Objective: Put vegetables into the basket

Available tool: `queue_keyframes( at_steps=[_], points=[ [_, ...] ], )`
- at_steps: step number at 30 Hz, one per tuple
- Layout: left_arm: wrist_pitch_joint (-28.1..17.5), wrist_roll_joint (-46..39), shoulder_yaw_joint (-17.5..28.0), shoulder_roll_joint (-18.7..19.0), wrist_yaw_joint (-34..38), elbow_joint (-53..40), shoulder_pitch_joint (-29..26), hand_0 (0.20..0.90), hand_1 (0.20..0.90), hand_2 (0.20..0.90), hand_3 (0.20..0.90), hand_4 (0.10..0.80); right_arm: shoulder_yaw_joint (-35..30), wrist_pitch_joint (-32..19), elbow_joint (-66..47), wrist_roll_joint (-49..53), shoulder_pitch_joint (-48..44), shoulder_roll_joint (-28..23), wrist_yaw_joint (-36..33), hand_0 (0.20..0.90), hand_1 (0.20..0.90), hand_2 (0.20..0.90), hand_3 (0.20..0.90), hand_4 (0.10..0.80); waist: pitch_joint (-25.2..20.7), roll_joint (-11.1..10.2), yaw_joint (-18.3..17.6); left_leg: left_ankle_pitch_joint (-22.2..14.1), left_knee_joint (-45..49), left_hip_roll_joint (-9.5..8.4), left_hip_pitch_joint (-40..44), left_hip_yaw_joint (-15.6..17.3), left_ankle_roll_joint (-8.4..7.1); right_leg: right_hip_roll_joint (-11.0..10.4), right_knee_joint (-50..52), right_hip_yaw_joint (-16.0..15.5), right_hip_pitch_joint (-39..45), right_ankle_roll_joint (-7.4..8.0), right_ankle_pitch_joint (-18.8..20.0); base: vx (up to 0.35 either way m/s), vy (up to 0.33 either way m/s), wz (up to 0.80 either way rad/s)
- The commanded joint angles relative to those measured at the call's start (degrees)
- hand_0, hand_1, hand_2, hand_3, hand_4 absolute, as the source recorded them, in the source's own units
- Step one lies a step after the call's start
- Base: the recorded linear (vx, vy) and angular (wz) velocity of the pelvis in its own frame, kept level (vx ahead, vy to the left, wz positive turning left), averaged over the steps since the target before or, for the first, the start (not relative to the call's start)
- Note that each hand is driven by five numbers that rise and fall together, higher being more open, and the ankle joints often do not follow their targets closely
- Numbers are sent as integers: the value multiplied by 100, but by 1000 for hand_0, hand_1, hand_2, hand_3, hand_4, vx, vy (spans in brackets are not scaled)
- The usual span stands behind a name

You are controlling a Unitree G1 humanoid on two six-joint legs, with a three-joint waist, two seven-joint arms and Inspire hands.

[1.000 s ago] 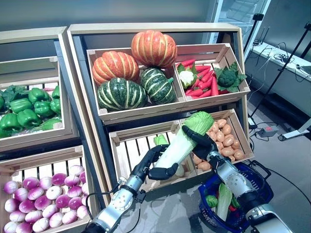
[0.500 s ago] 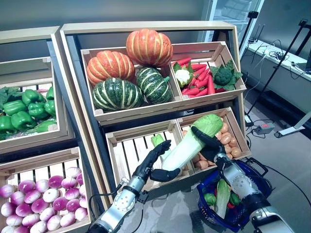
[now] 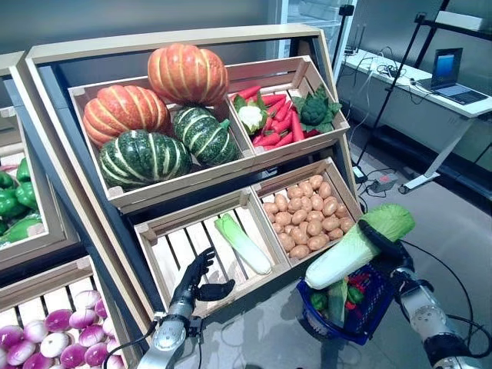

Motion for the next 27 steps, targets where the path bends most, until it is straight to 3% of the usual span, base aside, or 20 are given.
queue_keyframes(
  at_steps=[1,10,16,22,27],
  points=[
    [-548,147,89,-20,99,-189,-461,900,900,900,900,800,-436,-680,44,-198,-581,-416,19,300,300,300,300,400,-147,-114,56,-530,50,-88,16,268,63,-26,14,-87,313,12,-324,23,-30,-5],
    [-592,215,-29,115,59,-516,-437,900,900,900,900,800,-658,-1037,887,-679,-664,-563,-705,300,300,300,300,400,25,-103,73,-623,401,-82,-81,418,84,-52,132,-138,334,-47,-373,19,-11,-3],
    [-830,136,-156,572,737,-1073,-1411,900,900,900,900,800,-454,-1496,1232,-861,-1515,-850,-1452,300,300,300,300,400,1055,-69,178,-1564,2950,145,-1719,113,144,-380,2398,-429,-1036,-220,-1231,-255,-104,1],
    [-1131,121,-235,532,1360,-1587,-1846,900,900,900,900,800,-440,-1406,1894,-950,-2435,-1416,-1804,300,300,300,300,400,1586,143,311,-2126,4712,60,-3223,-293,270,-848,4292,-481,-2367,-503,-1816,-189,-57,13],
    [-1258,164,-345,599,1472,-2025,-1891,900,900,900,900,800,-372,-1292,2075,-993,-2824,-1748,-1966,300,300,300,300,400,1814,296,315,-2354,5451,-40,-3825,-366,309,-1060,4999,-441,-2952,-540,-1988,-87,-34,19]
  ],
)
